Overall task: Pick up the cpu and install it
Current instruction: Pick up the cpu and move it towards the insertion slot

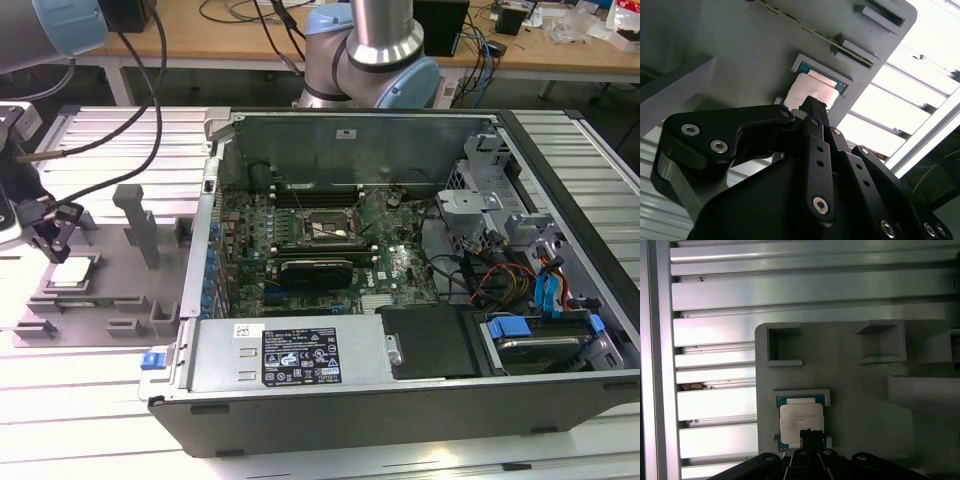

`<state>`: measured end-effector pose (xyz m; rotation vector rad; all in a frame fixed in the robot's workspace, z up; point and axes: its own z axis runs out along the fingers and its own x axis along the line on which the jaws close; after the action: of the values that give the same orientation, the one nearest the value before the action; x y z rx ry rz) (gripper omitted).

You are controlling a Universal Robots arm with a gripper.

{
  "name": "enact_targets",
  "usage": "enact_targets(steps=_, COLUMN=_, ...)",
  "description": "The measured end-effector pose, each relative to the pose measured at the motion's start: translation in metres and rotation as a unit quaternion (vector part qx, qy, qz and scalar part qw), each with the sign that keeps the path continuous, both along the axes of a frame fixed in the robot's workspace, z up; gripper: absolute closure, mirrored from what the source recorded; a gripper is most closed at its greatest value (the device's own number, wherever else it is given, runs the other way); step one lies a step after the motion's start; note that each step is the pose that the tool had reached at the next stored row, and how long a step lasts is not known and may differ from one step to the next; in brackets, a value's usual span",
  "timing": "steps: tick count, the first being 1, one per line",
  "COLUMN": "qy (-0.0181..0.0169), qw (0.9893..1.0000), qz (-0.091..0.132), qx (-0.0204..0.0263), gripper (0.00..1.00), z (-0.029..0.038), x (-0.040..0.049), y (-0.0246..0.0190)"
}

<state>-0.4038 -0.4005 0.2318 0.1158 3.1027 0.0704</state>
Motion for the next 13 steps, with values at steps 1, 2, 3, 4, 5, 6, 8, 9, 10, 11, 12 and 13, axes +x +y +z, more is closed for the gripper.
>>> enact_targets(steps=1, qy=0.0000, qw=1.0000, qz=0.000, qx=0.0000, gripper=0.89, z=-0.0009, x=-0.0001, y=0.0000)
enact_targets(steps=2, qy=0.0000, qw=1.0000, qz=0.000, qx=0.0000, gripper=0.89, z=-0.0022, x=-0.0002, y=0.0000)
enact_targets(steps=3, qy=0.0001, qw=1.0000, qz=0.000, qx=-0.0001, gripper=0.89, z=-0.0024, x=-0.0003, y=0.0000)
enact_targets(steps=4, qy=0.0002, qw=1.0000, qz=0.000, qx=-0.0001, gripper=0.89, z=-0.0024, x=-0.0003, y=0.0000)
enact_targets(steps=5, qy=0.0001, qw=1.0000, qz=0.000, qx=0.0000, gripper=0.89, z=-0.0026, x=-0.0002, y=0.0000)
enact_targets(steps=6, qy=-0.0002, qw=1.0000, qz=0.000, qx=0.0001, gripper=0.89, z=-0.0038, x=-0.0002, y=0.0000)
enact_targets(steps=8, qy=0.0004, qw=1.0000, qz=0.000, qx=0.0000, gripper=0.89, z=-0.0090, x=-0.0002, y=0.0000)
enact_targets(steps=9, qy=0.0006, qw=1.0000, qz=0.000, qx=0.0000, gripper=0.89, z=-0.0106, x=-0.0003, y=0.0000)
enact_targets(steps=10, qy=0.0008, qw=1.0000, qz=0.000, qx=0.0000, gripper=0.89, z=-0.0134, x=-0.0002, y=0.0001)
enact_targets(steps=11, qy=0.0009, qw=1.0000, qz=0.000, qx=0.0000, gripper=0.89, z=-0.0159, x=-0.0002, y=0.0002)
enact_targets(steps=12, qy=0.0009, qw=1.0000, qz=0.000, qx=0.0000, gripper=0.89, z=-0.0174, x=-0.0003, y=0.0009)
enact_targets(steps=13, qy=0.0010, qw=1.0000, qz=0.000, qx=0.0000, gripper=0.89, z=-0.0184, x=-0.0003, y=0.0020)
